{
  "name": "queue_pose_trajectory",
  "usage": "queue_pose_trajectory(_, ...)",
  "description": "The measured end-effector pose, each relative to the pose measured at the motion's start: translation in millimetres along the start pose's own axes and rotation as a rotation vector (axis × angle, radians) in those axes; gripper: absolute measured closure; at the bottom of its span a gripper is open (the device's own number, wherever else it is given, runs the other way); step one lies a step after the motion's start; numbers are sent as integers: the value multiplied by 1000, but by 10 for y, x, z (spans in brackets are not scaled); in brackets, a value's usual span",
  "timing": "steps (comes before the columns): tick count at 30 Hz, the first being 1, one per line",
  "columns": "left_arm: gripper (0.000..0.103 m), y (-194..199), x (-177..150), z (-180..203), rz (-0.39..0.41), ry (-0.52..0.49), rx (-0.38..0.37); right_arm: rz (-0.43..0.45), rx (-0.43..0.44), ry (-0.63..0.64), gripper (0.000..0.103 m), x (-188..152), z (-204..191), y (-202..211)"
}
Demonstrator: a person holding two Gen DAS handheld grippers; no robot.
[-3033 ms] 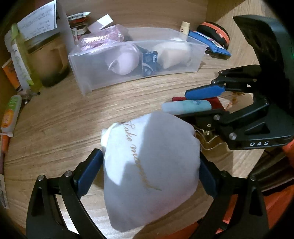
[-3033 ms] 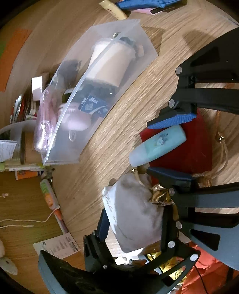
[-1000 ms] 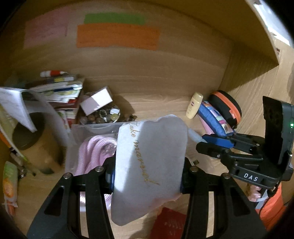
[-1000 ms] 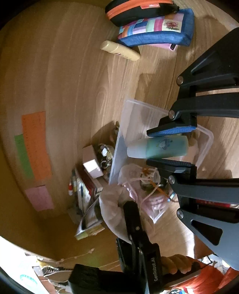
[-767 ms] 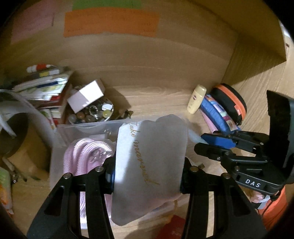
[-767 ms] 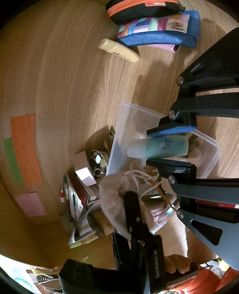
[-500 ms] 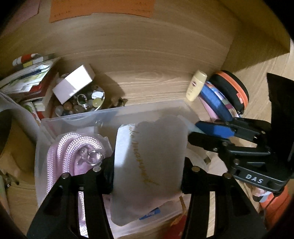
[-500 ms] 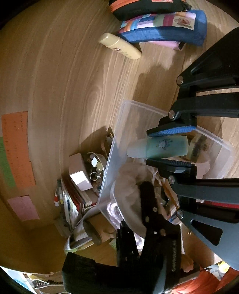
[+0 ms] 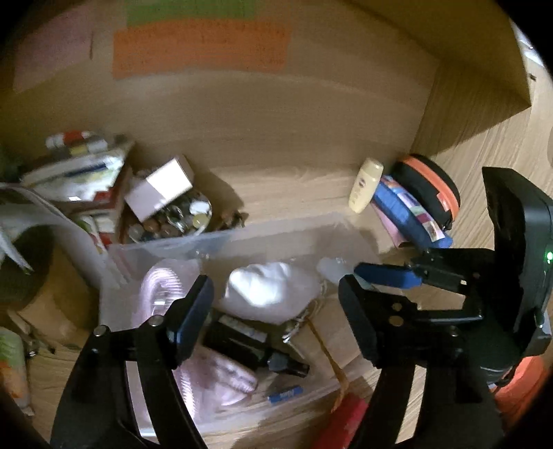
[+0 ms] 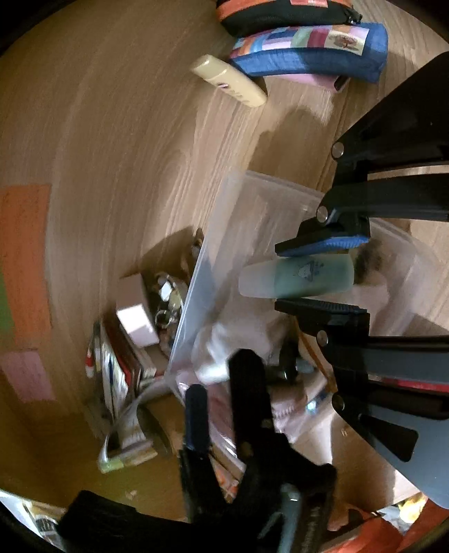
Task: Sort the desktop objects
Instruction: 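Lower the white cloth bag and light-blue bottle into the clear box and release both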
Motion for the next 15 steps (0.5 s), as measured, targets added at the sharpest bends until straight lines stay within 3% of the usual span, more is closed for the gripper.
queue_pose_trajectory(4,16,219,-9,-1,48,-6,4,36,-14,22,79,16,-114,224)
queue_pose_trajectory(8,13,433,-74,-35,92,-30,30,71,-8,41,64,-8,-286,426)
queue_pose_trajectory(12,11,597,-185,-105,104,-41,57,82,16,74,56,-105,-546,561)
queue_pose_trajectory(15,11,698,-298,-183,107,-43,79,72,41,90,39,-205,-751,572)
Point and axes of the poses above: each gripper's, at about its wrist camera, not at the fingertips, and y roughly against the way its jaws point, z to its right, x to its top, the point moved 4 cm from there along -y, roughly the way its jaws point, and after that the axes turned 15 degrees about y, right-handed, at the moved point
